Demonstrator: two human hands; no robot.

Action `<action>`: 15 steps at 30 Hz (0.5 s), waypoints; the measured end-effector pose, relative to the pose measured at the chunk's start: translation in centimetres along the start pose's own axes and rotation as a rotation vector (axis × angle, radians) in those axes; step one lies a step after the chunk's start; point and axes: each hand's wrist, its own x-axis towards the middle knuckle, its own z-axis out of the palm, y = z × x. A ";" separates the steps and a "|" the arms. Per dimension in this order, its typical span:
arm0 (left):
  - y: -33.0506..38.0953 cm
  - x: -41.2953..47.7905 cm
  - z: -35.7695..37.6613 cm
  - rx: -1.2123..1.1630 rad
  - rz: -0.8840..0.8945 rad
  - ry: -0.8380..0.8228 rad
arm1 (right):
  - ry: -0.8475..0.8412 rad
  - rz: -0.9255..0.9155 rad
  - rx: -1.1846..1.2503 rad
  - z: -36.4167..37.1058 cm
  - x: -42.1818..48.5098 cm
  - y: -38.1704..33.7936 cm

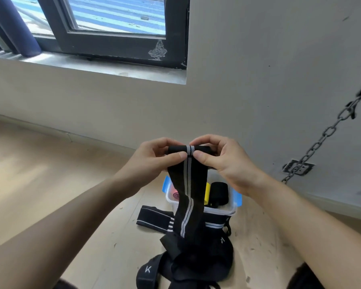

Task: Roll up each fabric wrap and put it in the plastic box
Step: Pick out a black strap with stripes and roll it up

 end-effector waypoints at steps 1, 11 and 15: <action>-0.2 0.0 0.0 0.019 -0.007 -0.022 | -0.002 -0.013 -0.012 0.1 0.0 0.2; -2.2 0.5 -0.4 0.126 0.051 0.031 | 0.002 -0.045 -0.230 0.4 1.1 1.5; -2.9 0.6 -0.8 0.128 0.094 0.089 | -0.044 0.104 -0.207 0.4 2.0 1.8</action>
